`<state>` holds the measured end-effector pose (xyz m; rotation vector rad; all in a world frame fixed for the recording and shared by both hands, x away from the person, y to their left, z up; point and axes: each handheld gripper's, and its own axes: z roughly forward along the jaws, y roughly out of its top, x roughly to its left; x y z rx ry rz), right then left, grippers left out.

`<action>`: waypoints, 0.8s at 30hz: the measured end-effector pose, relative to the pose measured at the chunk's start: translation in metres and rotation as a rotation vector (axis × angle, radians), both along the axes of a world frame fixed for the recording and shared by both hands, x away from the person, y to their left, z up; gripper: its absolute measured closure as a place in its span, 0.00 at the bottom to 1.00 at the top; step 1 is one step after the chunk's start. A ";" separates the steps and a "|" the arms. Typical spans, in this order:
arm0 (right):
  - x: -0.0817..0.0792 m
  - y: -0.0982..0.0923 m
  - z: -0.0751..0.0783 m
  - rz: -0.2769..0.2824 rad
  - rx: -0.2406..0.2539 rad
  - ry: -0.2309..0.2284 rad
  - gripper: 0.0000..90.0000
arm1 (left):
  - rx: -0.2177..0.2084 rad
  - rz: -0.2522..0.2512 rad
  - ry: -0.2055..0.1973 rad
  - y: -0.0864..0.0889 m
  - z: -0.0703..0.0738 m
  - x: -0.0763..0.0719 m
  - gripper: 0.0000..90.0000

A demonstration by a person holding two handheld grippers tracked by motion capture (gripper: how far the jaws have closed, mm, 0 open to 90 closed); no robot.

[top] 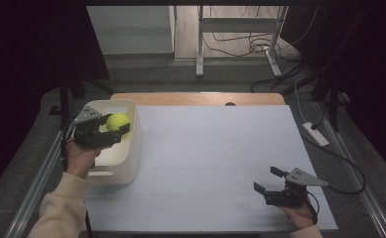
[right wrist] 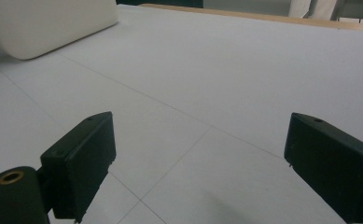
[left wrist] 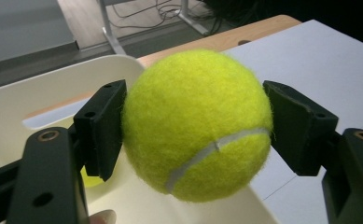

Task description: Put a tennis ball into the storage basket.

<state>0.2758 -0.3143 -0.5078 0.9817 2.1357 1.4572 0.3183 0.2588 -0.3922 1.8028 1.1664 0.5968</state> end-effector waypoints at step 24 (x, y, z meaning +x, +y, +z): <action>0.000 0.001 0.000 0.002 0.000 -0.001 0.10 | 0.051 0.107 0.090 0.023 -0.010 0.018 0.30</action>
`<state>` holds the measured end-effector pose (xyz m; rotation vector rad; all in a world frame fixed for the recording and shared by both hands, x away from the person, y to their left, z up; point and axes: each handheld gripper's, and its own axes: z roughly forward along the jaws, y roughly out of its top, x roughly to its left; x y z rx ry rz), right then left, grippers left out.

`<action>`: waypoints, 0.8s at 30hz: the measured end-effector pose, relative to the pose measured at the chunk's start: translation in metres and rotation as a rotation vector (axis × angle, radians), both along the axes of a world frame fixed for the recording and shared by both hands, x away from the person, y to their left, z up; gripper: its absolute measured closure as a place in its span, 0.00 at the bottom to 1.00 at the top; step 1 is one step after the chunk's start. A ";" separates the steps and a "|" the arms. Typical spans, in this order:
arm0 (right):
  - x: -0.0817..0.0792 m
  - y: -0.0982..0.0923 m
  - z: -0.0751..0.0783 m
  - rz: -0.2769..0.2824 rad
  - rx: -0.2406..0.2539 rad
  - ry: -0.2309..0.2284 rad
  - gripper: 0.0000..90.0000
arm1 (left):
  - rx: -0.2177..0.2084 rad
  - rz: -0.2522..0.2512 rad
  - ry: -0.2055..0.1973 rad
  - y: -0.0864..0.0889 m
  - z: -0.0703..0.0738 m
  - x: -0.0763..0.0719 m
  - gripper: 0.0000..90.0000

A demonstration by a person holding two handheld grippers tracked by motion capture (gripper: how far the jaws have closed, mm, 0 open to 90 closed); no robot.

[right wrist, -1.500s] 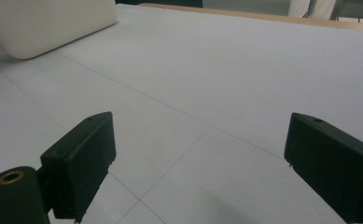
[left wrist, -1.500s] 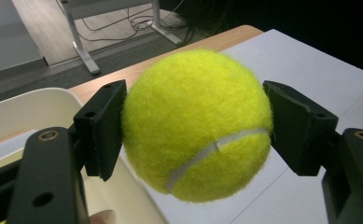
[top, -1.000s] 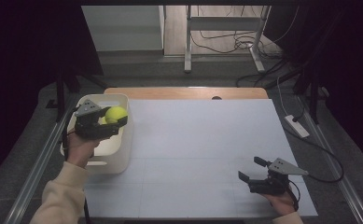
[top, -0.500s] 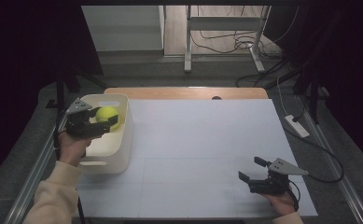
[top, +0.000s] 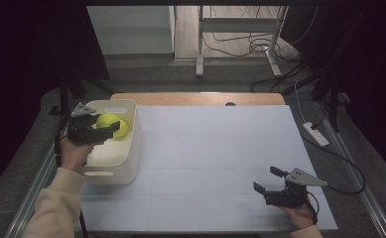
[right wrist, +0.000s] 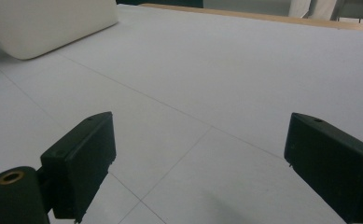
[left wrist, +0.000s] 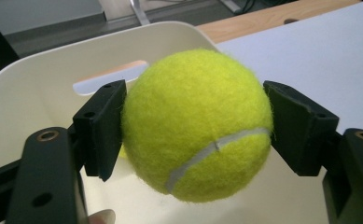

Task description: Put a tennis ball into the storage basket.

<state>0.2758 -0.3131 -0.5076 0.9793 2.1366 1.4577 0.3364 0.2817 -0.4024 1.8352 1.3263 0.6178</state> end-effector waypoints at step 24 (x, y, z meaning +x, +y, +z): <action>-0.001 0.000 0.000 -0.006 -0.002 0.001 0.10 | -0.028 -0.009 -0.017 0.001 0.005 -0.001 0.09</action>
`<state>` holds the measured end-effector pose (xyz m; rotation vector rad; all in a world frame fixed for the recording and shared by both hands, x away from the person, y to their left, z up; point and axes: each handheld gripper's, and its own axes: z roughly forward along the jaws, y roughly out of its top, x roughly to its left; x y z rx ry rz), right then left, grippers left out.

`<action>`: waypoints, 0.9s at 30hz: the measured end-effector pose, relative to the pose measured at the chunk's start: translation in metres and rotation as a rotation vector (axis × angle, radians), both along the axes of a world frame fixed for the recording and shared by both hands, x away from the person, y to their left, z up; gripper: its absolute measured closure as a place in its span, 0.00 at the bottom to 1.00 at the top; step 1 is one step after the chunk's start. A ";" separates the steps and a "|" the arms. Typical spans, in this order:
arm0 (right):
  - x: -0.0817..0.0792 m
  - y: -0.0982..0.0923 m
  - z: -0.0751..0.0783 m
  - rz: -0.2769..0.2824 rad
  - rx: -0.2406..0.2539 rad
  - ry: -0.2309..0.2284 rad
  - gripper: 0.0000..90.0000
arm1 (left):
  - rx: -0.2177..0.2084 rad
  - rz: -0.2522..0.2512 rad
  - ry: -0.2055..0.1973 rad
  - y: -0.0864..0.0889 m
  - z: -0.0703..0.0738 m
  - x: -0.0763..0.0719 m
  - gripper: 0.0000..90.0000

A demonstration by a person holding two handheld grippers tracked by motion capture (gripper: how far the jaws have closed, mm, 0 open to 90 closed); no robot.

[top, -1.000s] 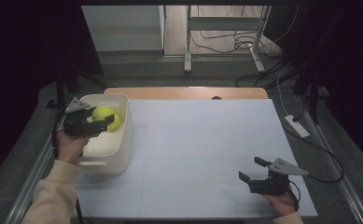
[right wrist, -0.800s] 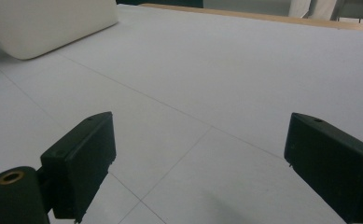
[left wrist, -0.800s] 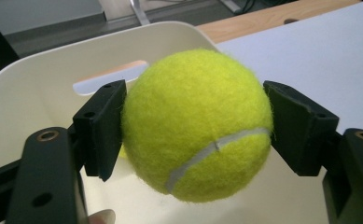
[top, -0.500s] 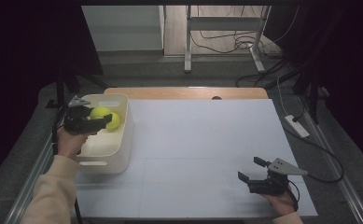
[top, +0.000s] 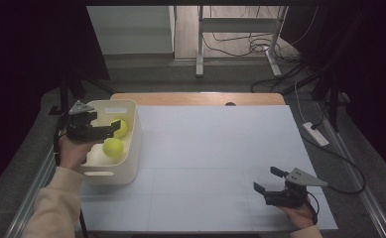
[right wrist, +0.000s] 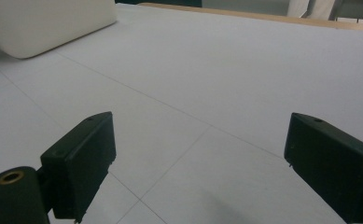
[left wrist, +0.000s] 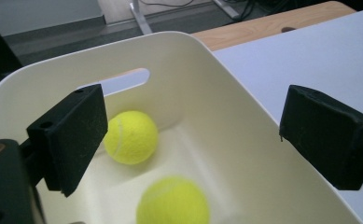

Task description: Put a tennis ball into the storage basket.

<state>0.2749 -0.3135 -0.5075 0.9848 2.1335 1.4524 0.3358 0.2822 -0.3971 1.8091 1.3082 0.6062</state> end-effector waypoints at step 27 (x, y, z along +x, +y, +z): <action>0.000 0.000 0.000 0.002 -0.009 -0.003 0.10 | -0.099 -0.231 -0.121 -0.042 0.005 -0.034 0.11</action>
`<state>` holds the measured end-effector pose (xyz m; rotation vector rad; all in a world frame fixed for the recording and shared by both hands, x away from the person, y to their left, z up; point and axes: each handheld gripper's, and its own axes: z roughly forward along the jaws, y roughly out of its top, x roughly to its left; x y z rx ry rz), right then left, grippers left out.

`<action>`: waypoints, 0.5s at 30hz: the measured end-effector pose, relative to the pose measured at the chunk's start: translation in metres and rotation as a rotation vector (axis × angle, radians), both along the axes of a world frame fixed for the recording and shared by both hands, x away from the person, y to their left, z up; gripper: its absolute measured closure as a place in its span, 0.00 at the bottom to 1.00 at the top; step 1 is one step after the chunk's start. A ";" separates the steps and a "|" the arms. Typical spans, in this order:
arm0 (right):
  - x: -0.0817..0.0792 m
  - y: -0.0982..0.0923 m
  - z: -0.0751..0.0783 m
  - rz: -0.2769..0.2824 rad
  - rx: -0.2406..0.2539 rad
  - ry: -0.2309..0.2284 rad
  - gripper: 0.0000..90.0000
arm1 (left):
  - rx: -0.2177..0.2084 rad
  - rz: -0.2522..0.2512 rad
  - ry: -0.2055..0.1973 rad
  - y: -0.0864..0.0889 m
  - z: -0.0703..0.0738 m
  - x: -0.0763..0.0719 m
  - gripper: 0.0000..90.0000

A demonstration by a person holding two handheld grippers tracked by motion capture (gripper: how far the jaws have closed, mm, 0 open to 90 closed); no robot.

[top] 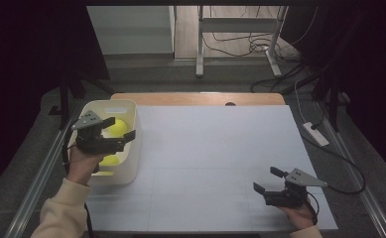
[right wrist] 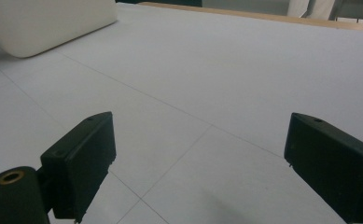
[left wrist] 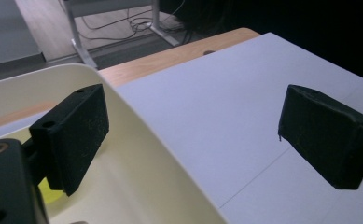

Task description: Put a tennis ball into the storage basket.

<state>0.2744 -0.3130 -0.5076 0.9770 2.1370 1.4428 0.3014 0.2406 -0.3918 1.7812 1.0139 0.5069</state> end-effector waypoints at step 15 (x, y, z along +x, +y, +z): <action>-0.001 0.000 0.000 -0.005 0.004 0.003 0.10 | 0.007 -0.116 -0.013 -0.042 -0.002 -0.008 0.11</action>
